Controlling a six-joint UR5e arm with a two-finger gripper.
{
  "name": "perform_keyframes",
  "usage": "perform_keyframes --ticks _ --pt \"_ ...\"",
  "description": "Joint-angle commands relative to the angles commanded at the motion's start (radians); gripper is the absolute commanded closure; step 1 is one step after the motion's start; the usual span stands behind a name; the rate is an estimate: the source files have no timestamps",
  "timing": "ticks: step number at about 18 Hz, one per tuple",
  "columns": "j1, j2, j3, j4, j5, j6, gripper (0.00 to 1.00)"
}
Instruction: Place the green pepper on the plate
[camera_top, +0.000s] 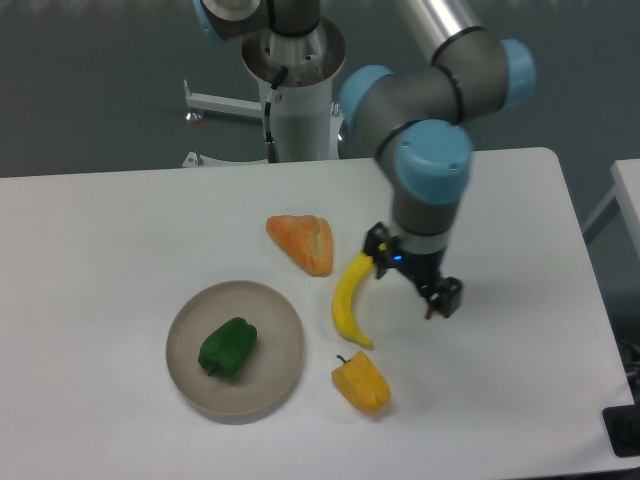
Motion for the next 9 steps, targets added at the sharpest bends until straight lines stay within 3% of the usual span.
perform_keyframes --ticks 2,9 --pt "0.02 0.005 0.001 0.0 -0.003 0.059 0.0" --pt "0.025 0.005 -0.012 0.002 0.02 0.066 0.0"
